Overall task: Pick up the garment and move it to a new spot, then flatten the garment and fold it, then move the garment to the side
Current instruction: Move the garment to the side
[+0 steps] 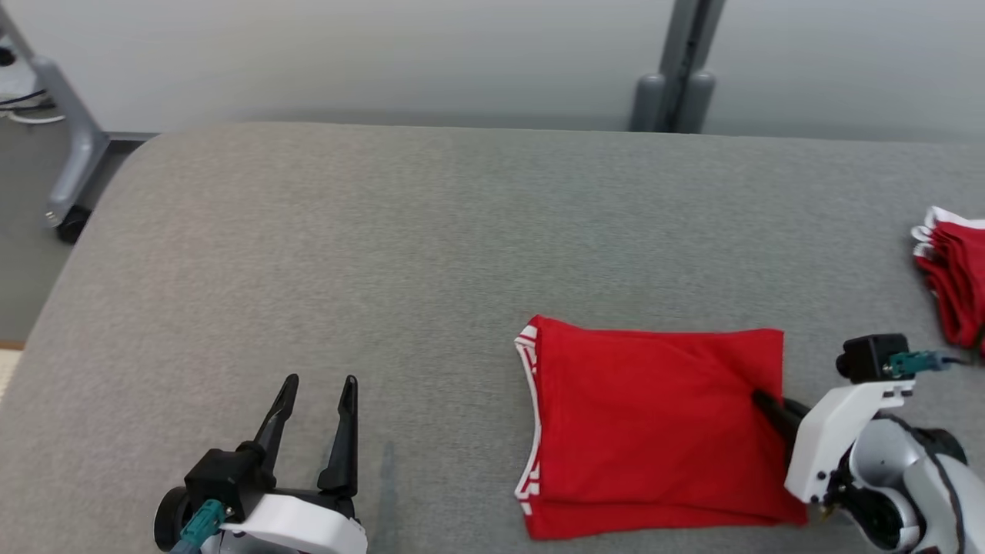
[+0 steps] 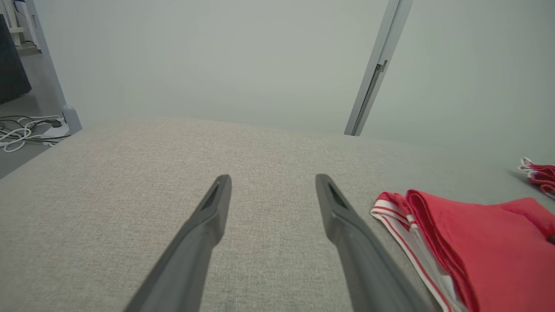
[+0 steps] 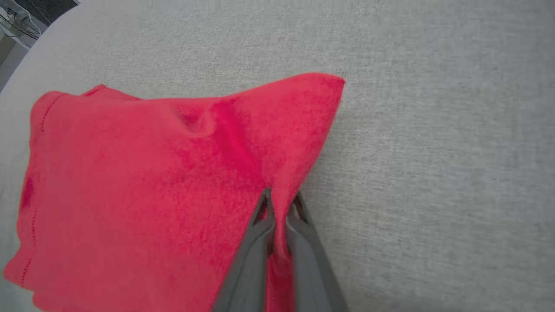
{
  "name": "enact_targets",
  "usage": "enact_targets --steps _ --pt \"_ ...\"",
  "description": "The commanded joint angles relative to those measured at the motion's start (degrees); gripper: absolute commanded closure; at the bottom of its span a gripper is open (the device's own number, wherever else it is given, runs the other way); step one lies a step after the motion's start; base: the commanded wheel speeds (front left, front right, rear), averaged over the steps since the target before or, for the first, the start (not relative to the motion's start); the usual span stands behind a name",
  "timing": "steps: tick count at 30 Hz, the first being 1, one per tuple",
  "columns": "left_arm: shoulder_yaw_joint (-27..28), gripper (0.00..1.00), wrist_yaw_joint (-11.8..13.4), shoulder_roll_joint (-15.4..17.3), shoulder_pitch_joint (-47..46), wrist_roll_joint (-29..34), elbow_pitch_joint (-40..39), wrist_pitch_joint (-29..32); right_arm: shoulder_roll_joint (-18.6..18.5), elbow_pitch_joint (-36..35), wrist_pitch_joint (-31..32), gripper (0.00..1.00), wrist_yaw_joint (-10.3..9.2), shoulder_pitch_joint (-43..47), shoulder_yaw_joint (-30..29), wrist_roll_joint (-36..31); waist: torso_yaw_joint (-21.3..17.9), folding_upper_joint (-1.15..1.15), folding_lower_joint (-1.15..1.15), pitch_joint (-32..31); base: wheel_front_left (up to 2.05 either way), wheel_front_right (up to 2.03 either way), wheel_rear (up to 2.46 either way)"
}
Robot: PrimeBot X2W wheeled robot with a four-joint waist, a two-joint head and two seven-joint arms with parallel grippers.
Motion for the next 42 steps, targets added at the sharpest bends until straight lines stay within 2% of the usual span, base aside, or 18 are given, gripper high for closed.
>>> enact_targets --steps 1,11,16,21,27,42 --pt "0.05 0.00 -0.24 0.01 -0.74 0.37 -0.19 -0.26 -1.16 -0.21 -0.41 1.00 -0.01 -0.95 -0.18 0.19 -2.85 0.00 0.00 0.13 0.00 0.00 0.00" --pt "-0.57 0.00 -0.81 -0.22 -2.17 1.45 -0.18 -0.26 -5.54 -1.89 -0.50 1.00 -0.01 -4.53 -1.61 -1.06 -15.54 0.00 0.00 1.83 0.00 0.00 0.00" --pt "-0.73 0.00 -1.19 0.22 -3.51 2.43 -0.29 -0.26 -5.65 -2.49 -1.13 1.00 -0.01 -5.87 -2.51 -1.73 -20.94 0.00 0.00 3.46 0.00 0.00 0.00" --pt "-1.16 0.00 -1.53 0.43 -4.92 2.92 0.04 -0.26 -5.19 -2.67 -1.73 1.00 0.00 -7.13 -2.44 -2.78 -24.10 0.00 0.00 4.63 0.00 0.00 0.00" --pt "-1.80 0.00 -1.97 0.35 -5.76 3.08 0.92 -0.26 -5.35 -2.12 -2.38 1.00 0.00 -9.20 -1.45 -3.77 -23.98 0.00 0.00 4.33 0.00 0.00 0.00" --pt "-2.05 0.00 -1.48 -0.27 -3.19 2.06 1.45 -0.26 -7.80 -0.60 0.33 1.00 0.00 -17.34 -1.06 -5.85 -15.94 0.00 0.00 0.89 0.00 0.00 0.00"
